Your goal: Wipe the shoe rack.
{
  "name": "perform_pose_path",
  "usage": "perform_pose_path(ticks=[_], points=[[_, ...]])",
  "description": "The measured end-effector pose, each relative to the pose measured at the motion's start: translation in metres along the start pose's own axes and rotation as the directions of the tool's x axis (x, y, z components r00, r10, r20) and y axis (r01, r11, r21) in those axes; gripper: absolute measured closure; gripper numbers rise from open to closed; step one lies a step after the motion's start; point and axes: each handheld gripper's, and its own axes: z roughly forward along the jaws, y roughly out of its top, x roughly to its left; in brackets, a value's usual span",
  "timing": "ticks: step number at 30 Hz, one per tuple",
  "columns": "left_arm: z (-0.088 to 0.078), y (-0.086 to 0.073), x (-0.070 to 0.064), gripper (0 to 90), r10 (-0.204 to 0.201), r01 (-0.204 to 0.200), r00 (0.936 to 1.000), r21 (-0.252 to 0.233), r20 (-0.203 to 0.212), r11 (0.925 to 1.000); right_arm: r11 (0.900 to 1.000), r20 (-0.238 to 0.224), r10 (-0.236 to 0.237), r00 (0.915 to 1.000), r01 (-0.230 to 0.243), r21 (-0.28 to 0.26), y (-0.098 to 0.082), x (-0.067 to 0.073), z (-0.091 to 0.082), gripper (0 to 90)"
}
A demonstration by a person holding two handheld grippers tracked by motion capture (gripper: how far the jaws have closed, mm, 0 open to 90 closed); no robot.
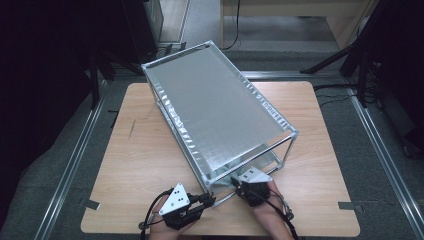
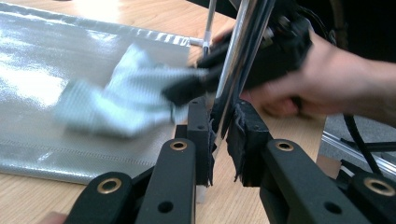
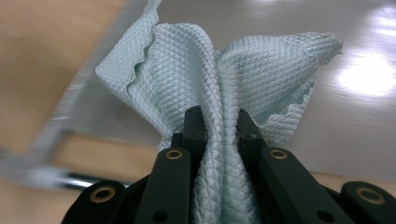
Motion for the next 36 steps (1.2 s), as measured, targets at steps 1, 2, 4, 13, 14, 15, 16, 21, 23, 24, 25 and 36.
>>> perform_pose_path(ticks=[1,2,4,13,14,15,16,21,23,24,25,36], points=[[0.000,0.000,0.000,79.3,-0.001,0.001,1.0000,0.000,0.004,1.0000,1.000,-0.019,-0.011,0.9998,0.011,0.000,0.000,0.008,0.001,79.9],[0.000,0.000,0.001,79.2,-0.001,0.001,1.0000,0.000,0.004,1.0000,1.000,-0.036,-0.017,0.9992,0.017,0.000,0.001,0.016,0.001,79.9],[-0.001,0.000,0.001,79.2,0.001,-0.001,1.0000,0.002,0.005,1.0000,0.999,-0.056,-0.033,0.9979,0.033,-0.002,0.003,0.026,0.002,79.9],[-0.001,0.000,0.000,79.2,-0.001,0.001,1.0000,0.001,0.004,1.0000,1.000,0.037,0.013,0.9992,-0.013,0.001,-0.002,-0.005,-0.003,79.4],[-0.001,0.000,0.000,79.3,-0.001,0.001,1.0000,0.001,0.004,1.0000,1.000,0.054,0.021,0.9983,-0.021,0.001,-0.002,-0.011,-0.004,79.3],[-0.001,0.000,0.000,79.2,-0.001,0.000,1.0000,0.001,0.004,1.0000,0.999,0.067,0.032,0.9972,-0.033,0.001,-0.003,-0.017,-0.005,79.2],[-0.001,0.000,0.000,79.3,0.001,-0.001,1.0000,0.001,0.004,1.0000,0.999,0.086,0.040,0.9955,-0.040,0.001,-0.003,-0.023,-0.006,79.0],[-0.001,0.000,0.000,79.3,0.001,-0.001,1.0000,0.001,0.002,1.0000,0.994,0.162,0.107,0.9810,-0.107,-0.005,-0.006,-0.058,-0.014,78.1],[-0.001,0.000,0.000,79.3,0.001,-0.001,1.0000,0.001,0.002,1.0000,0.991,0.195,0.133,0.9719,-0.133,-0.010,-0.008,-0.071,-0.018,76.9],[-0.001,0.000,0.000,79.3,0.001,-0.001,1.0000,0.001,0.003,1.0000,0.989,0.213,0.144,0.9664,-0.144,-0.016,-0.008,-0.076,-0.020,75.6],[-0.001,0.000,0.000,79.3,0.001,-0.001,1.0000,0.001,0.003,1.0000,0.988,0.228,0.150,0.9620,-0.150,-0.017,-0.009,-0.081,-0.021,74.5],[-0.001,0.000,0.000,79.3,0.002,-0.002,1.0000,0.002,0.001,1.0000,0.993,0.170,0.114,0.9788,-0.117,0.004,-0.007,-0.055,-0.014,76.6]])
